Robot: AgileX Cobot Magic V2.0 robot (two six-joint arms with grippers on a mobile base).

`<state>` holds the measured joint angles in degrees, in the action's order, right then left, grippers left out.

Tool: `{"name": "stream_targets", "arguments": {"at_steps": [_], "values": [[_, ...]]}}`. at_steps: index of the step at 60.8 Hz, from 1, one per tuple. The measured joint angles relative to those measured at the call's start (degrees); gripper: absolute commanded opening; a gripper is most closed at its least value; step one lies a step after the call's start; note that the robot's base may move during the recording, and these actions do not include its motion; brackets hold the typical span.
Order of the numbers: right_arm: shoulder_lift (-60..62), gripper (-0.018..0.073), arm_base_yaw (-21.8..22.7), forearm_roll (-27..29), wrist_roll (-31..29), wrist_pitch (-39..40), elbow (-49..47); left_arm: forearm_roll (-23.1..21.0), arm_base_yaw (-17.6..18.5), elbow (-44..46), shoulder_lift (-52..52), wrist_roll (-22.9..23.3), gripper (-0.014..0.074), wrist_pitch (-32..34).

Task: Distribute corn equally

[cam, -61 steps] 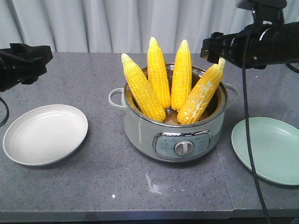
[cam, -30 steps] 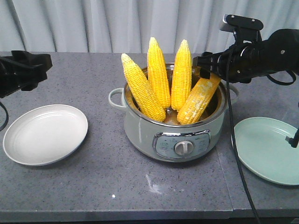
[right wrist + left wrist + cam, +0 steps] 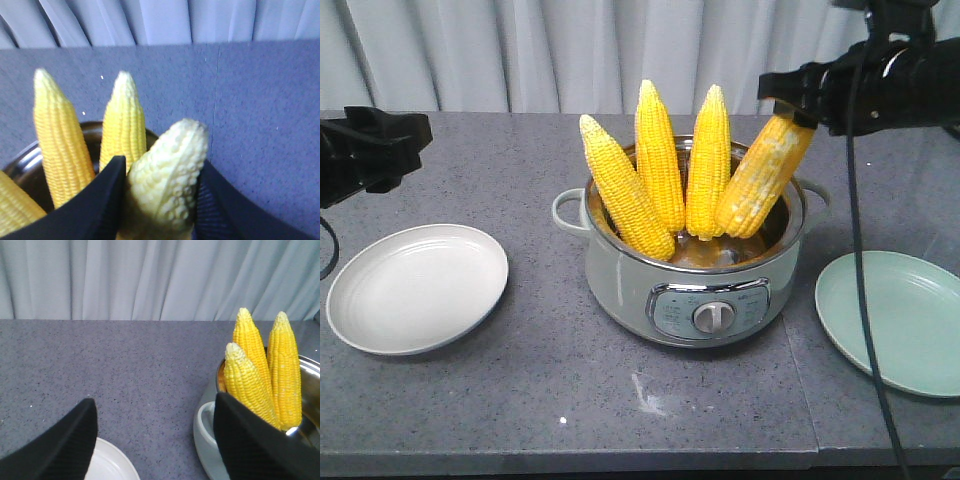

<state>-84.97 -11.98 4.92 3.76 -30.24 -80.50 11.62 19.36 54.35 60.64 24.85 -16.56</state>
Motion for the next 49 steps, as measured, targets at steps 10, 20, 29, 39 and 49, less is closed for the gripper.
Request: {"name": "stream_targets", "arguments": {"at_steps": [10,20,29,39,49], "values": [[11.19,-0.0009,0.0,-3.58,-0.06,-0.11,0.0,0.0,0.23,1.0,2.93,0.0,0.0485,3.36],[21.77,-0.0008,0.0,-8.58,-0.06,-1.35,-0.11,0.0,3.19,8.66,10.28,0.0,0.0485,2.48],[26.66,-0.0006,0.0,-12.66,-0.06,-3.04,-0.11,-1.16,5.4,17.54,17.65,0.0,0.0485,1.27],[27.86,-0.0006,0.0,-16.11,-0.01,-4.83,-0.11,-3.72,8.29,23.56,26.33,0.0,0.0485,-0.1],[27.8,-0.0005,0.0,-17.33,-0.01,-6.3,0.57,-3.93,10.47,29.42,32.71,0.0,0.0485,-0.95]]}}
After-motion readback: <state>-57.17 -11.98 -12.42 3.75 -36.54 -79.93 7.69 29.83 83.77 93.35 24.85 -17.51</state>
